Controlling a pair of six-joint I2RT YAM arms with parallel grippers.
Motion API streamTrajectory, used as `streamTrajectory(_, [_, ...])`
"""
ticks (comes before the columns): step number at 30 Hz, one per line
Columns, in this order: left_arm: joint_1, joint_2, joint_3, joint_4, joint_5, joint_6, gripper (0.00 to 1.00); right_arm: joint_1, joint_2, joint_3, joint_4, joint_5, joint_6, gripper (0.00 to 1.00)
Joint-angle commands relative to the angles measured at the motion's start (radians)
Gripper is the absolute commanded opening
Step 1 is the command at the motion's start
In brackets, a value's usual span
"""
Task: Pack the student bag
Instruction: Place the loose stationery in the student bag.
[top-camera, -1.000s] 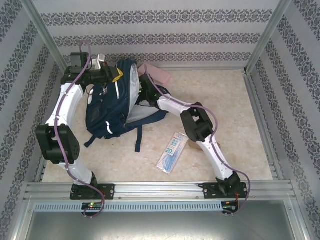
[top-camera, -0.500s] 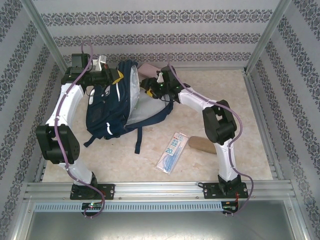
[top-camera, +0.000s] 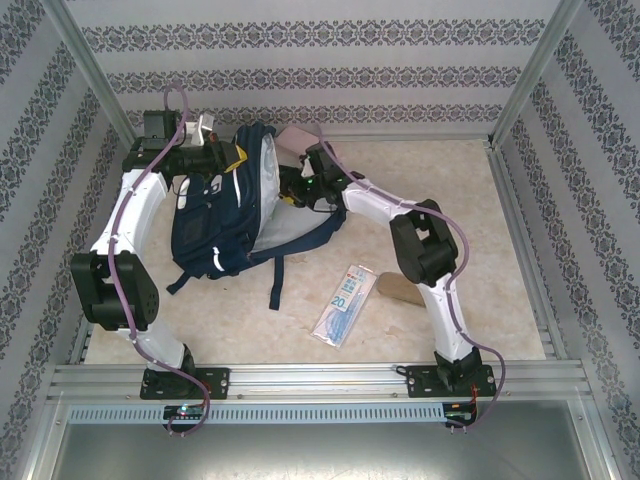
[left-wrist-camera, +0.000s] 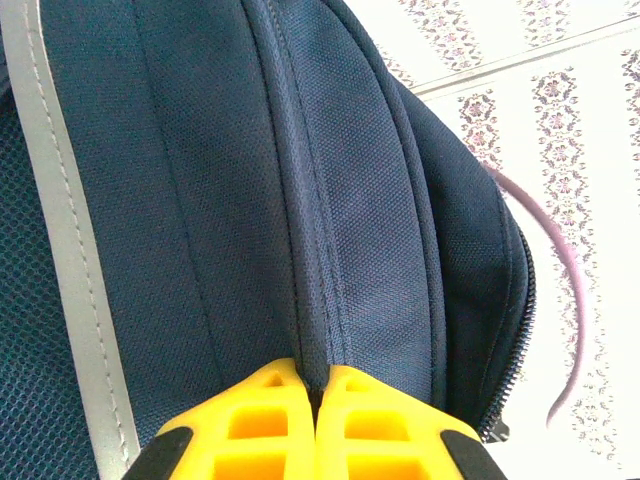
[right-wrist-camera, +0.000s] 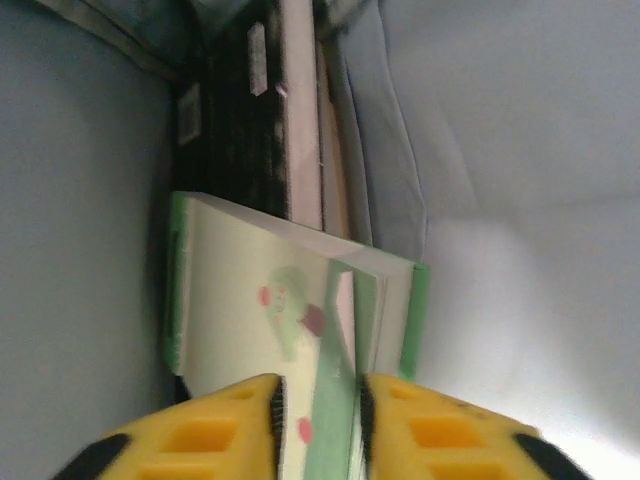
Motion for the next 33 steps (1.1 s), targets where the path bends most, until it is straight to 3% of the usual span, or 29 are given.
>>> streamTrajectory(1, [-0.008, -0.069, 0.010, 0.059, 0.066, 0.014, 0.00, 0.026, 0.049, 0.076, -0.037, 0.003, 0.003, 0.21])
streamTrajectory(6, [-0.008, -0.070, 0.007, 0.069, 0.073, 0.004, 0.00, 0.071, 0.134, 0.235, -0.042, -0.041, 0.022, 0.19])
streamTrajectory(12, [-0.010, -0.062, 0.010, 0.025, 0.055, 0.047, 0.00, 0.085, 0.171, 0.348, -0.058, -0.094, 0.022, 0.27])
streamTrajectory(20, [-0.008, -0.053, -0.001, -0.176, -0.161, 0.230, 0.00, 0.000, -0.092, 0.047, -0.085, -0.027, -0.119, 0.35])
streamTrajectory(27, [-0.010, -0.031, -0.066, -0.187, -0.234, 0.277, 0.00, -0.099, -0.305, -0.199, -0.146, 0.079, -0.262, 0.35])
streamTrajectory(33, [-0.010, -0.011, -0.070, -0.183, -0.218, 0.278, 0.00, -0.184, -0.328, -0.277, -0.129, 0.129, -0.249, 0.27])
